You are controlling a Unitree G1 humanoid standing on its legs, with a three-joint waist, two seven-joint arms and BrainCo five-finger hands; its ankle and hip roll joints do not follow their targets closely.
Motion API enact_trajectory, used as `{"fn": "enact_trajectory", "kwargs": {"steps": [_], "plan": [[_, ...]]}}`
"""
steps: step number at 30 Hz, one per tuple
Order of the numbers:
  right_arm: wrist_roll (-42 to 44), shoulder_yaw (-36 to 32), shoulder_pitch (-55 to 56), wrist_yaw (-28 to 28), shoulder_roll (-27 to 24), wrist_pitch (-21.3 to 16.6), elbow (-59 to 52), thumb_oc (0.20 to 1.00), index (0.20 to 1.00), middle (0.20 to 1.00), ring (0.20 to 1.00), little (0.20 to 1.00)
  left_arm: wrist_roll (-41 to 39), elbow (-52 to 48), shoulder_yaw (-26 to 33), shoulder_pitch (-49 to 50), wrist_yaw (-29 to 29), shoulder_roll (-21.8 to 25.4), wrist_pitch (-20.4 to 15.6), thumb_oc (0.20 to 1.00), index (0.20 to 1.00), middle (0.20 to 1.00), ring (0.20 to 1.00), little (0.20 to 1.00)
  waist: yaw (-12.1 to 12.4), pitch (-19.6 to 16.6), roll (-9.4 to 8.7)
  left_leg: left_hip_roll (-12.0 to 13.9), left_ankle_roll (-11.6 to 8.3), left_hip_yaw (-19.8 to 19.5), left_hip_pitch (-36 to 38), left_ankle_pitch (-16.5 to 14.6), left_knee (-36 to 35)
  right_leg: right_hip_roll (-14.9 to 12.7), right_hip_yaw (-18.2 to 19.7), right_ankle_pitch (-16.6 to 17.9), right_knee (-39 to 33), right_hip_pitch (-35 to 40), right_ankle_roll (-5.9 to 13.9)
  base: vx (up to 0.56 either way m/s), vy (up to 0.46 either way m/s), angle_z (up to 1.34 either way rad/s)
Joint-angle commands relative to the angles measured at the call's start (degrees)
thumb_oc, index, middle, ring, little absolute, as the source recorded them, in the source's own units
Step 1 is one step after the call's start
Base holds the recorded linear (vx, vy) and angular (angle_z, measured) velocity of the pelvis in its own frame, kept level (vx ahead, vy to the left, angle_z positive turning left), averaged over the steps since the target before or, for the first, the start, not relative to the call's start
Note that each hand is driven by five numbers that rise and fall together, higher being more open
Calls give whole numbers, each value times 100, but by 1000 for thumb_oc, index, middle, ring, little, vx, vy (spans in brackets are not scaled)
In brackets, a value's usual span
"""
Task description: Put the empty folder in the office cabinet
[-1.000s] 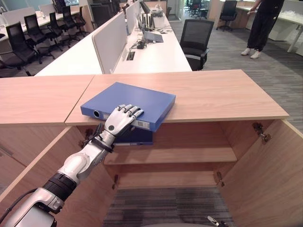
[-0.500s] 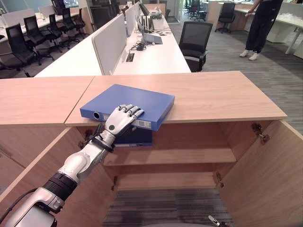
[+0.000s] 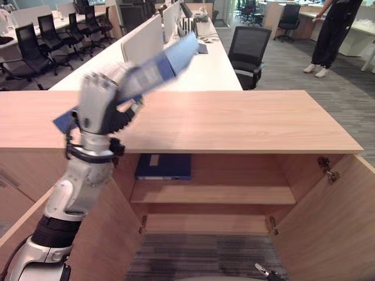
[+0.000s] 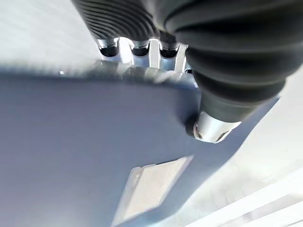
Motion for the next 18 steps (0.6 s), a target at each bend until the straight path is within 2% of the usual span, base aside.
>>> {"fn": "enact_trajectory", "kwargs": {"steps": [1,5,8,9,11,15,16,18], "plan": [[-159,23,-535,61,71,-202,316,1000,1000,1000,1000,1000,-569,-279,389,-820,215,-27,-265,200,200,200,200,200,136,187,109,184,-160,-28,418,-647,72,-62,-513,-109,267,-221,343,-18,1,6],[-272,102,-536,136,34,-148,276,1000,1000,1000,1000,1000,-1668,-692,683,-797,16,-110,-567,200,200,200,200,200,214,178,135,160,-154,-81,358,-620,72,-81,-538,-83,241,-236,341,-29,12,8],[-297,125,-509,200,1,-100,209,1000,1000,1000,1000,1000,-2720,-847,739,-648,-517,-186,-889,200,200,200,200,200,253,185,147,148,-148,-110,333,-611,72,-92,-558,-74,231,-239,341,-36,5,8],[-297,127,-510,200,-1,-100,207,1000,1000,1000,1000,1000,-2722,-852,745,-645,-520,-187,-889,200,200,200,200,200,249,192,146,145,-146,-109,317,-574,72,-95,-559,-45,241,-259,335,-2,10,4],[-244,122,-457,384,-59,-25,-23,1000,1000,1000,1000,1000,-4627,-978,857,-270,-1567,-267,-1233,200,200,200,200,200,302,206,171,135,-146,-146,305,-599,72,-113,-577,-66,231,-237,344,-38,22,5],[-61,103,-489,474,-94,-8,-249,1000,1000,1000,1000,1000,-6060,-918,861,108,-2385,-143,-1209,200,200,200,200,200,336,230,199,129,-147,-184,280,-583,72,-126,-579,-57,233,-245,334,-29,15,4],[-61,104,-488,473,-94,-8,-249,1000,1000,1000,1000,1000,-6062,-917,862,110,-2387,-143,-1209,200,200,200,200,200,335,234,200,130,-147,-185,286,-586,72,-125,-580,-58,232,-237,334,-5,10,6],[0,109,-527,567,-133,-11,-375,1000,1000,1000,1000,1000,-7148,-881,974,391,-3046,138,-1174,200,200,200,200,200,378,243,218,122,-153,-189,271,-573,72,-137,-597,-30,217,-244,334,-23,20,7]]}}
